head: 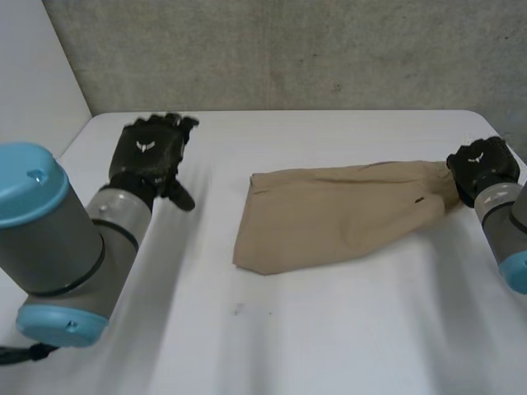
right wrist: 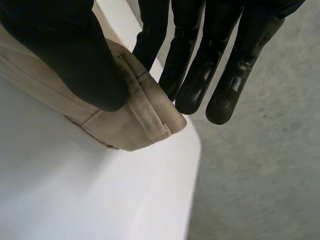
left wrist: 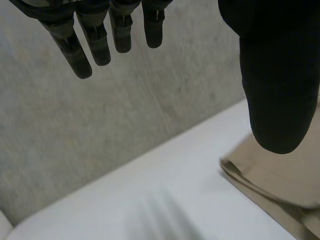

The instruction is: Fold the shorts.

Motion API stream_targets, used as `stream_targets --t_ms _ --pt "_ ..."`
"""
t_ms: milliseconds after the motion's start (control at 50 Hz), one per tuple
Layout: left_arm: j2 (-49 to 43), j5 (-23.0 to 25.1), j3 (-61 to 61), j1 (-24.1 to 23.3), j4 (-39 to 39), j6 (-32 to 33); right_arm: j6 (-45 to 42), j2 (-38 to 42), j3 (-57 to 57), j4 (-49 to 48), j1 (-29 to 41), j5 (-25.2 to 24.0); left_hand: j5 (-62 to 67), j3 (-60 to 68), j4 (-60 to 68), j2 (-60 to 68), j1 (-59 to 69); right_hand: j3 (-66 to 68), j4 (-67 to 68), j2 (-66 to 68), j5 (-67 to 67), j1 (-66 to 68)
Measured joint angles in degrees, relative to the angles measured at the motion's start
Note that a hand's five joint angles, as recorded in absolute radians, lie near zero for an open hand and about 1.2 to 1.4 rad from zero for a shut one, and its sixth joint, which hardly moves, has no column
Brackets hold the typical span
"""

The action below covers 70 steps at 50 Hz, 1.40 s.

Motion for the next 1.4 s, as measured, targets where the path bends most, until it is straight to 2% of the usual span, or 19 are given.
stream_targets --t_ms 80,140,220,240,320,360,400,420,440,460,560,640,660,680,720,780,880,1120,1400 --pt "-0.13 0.04 3.87 -1.37 -0.85 0.04 -3.08 -0.28 -2.37 -0.17 3.32 -1.27 0.0 0.0 0.0 0.0 0.0 0.0 0.0 0.0 0.0 0.0" --pt "-1.24 0.73 7.47 -3.07 -1.7 0.08 -3.81 -0.1 -4.29 -0.44 8.8 -4.18 0.0 0.0 0.0 0.0 0.0 1.09 0.11 0.01 0.73 0.56" --pt "-4.53 4.02 13.2 -6.02 -3.2 0.13 -3.97 1.58 -5.44 -0.8 18.37 -11.94 0.0 0.0 0.0 0.0 0.0 1.82 0.16 0.01 0.73 0.56" --pt "-4.53 4.02 13.2 -6.02 -3.2 0.13 -3.97 1.58 -5.44 -0.8 18.37 -11.94 0.0 0.0 0.0 0.0 0.0 1.82 0.16 0.01 0.73 0.56" --pt "-7.8 7.39 18.05 -7.75 -5.18 0.14 -3.67 5.56 -5.09 -0.52 25.83 -21.02 0.0 0.0 0.0 0.0 0.0 2.03 0.16 0.0 0.73 0.55" --pt "-8.24 7.72 18.7 -7.86 -5.48 0.14 -3.56 6.2 -4.93 -0.46 26.56 -22.38 0.0 0.0 0.0 0.0 0.0 -2.66 -4.51 -4.33 -3.12 -3.44" --pt "-9.41 8.27 20.31 -7.97 -6.2 0.11 -3.25 7.7 -4.28 -0.34 27.85 -25.79 0.0 0.0 0.0 0.0 0.0 -22.81 -25.96 -27.26 -22.67 -23.11" --pt "-9.74 8.32 20.7 -7.94 -6.35 0.11 -3.16 7.93 -4.08 -0.31 27.99 -26.44 0.0 0.0 0.0 0.0 0.0 -36.82 -41.75 -42.25 -36.46 -36.79" --pt "-10.05 8.33 21.01 -7.91 -6.46 0.11 -3.05 8.06 -3.91 -0.32 28.04 -26.92 0.0 0.0 0.0 0.0 0.0 -42.38 -48.17 -47.68 -42.21 -40.6" --pt "-10.38 8.31 21.33 -7.86 -6.55 0.1 -2.89 8.05 -3.73 -0.3 28.0 -27.17 0.0 0.0 0.0 0.0 0.0 -45.37 -52.62 -52.48 -44.95 -42.88" --pt "-11.48 8.15 22.24 -7.59 -6.64 0.13 0.16 6.32 -3.17 0.06 26.82 -25.44 0.0 0.0 0.0 0.0 0.0 -53.53 -54.58 -55.12 -50.54 -43.64" --pt "-12.78 8.03 23.24 -7.39 -6.75 0.19 7.6 3.09 -2.52 1.73 24.23 -22.31 0.0 0.0 0.0 0.0 0.0 -53.66 -54.58 -55.27 -50.54 -43.64" --pt "-13.41 8.01 23.81 -7.36 -6.93 0.21 12.23 1.61 -2.37 3.09 22.8 -21.18 0.0 0.0 0.0 0.0 0.0 -53.66 -54.58 -55.27 -50.54 -43.64" --pt "-13.41 8.01 23.81 -7.36 -6.93 0.21 12.23 1.61 -2.37 3.09 22.8 -21.18 0.0 0.0 0.0 0.0 0.0 -53.66 -54.58 -55.27 -50.54 -43.64" --pt "-14.61 8.02 24.98 -7.36 -7.51 0.22 20.15 -0.19 -2.62 5.8 20.42 -20.08 0.0 0.0 0.0 0.0 0.0 -53.66 -54.58 -55.27 -50.54 -43.64" --pt "-16.39 8.04 26.56 -7.37 -8.68 0.2 27.13 -0.89 -4.12 8.71 17.99 -19.72 0.0 0.0 0.0 0.0 0.0 -53.66 -54.58 -55.27 -50.54 -43.64" --pt "-19.77 7.96 29.37 -7.43 -11.24 0.14 32.42 0.49 -8.26 12.85 15.58 -19.75 0.0 0.0 0.0 0.0 0.0 -53.66 -54.58 -55.27 -50.54 -43.64" --pt "-22.46 3.94 32.3 -7.73 -14.92 0.15 33.0 2.29 -12.2 20.15 14.56 -20.54 0.0 0.0 0.0 0.0 0.0 -53.66 -54.58 -55.27 -50.54 -43.64" --pt "-17.47 2.03 31.33 -7.68 -15.11 0.08 34.21 -10.57 -6.98 20.8 15.04 -22.3 0.0 0.0 0.0 0.0 0.0 -53.66 -54.58 -55.27 -50.54 -43.64"
